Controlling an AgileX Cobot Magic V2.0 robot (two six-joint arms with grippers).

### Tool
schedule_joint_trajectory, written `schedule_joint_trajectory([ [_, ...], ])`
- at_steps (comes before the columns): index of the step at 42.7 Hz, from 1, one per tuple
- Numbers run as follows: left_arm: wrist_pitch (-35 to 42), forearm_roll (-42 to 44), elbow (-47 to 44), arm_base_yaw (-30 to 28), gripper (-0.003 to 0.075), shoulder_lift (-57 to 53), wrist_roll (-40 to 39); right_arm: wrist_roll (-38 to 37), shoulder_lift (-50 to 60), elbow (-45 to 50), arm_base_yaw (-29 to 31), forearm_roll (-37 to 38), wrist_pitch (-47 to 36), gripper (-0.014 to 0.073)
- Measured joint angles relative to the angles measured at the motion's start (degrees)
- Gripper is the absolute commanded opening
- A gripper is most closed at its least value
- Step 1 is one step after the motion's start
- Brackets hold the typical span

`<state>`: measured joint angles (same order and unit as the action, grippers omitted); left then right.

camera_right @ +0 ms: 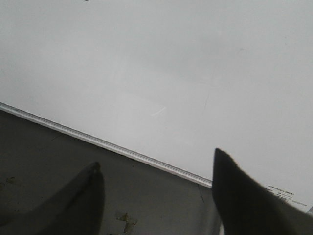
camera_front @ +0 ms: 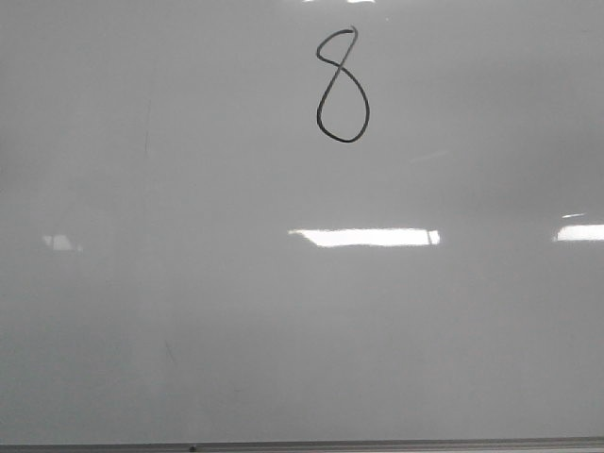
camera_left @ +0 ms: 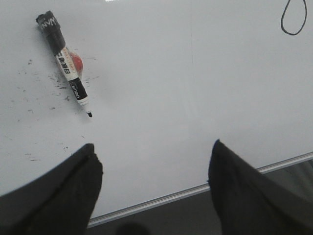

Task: Write number 8 on whiteboard

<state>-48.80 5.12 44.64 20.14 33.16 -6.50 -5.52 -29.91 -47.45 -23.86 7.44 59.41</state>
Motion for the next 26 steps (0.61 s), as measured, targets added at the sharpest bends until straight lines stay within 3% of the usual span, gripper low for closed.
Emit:
schedule_joint_trajectory([
  [10,1.1,0.0,0.0,0.0,0.0083,0.0,-0.2,0.0,0.0,0.0,0.0,0.0,0.0,-0.0065],
  [15,2.1,0.0,0.0,0.0,-0.0017,0.0,-0.2,0.0,0.0,0.0,0.0,0.0,0.0,-0.007],
  [26,3.0,0.0,0.0,0.0,-0.002,0.0,-0.2,0.0,0.0,0.0,0.0,0.1,0.1,-0.0069],
])
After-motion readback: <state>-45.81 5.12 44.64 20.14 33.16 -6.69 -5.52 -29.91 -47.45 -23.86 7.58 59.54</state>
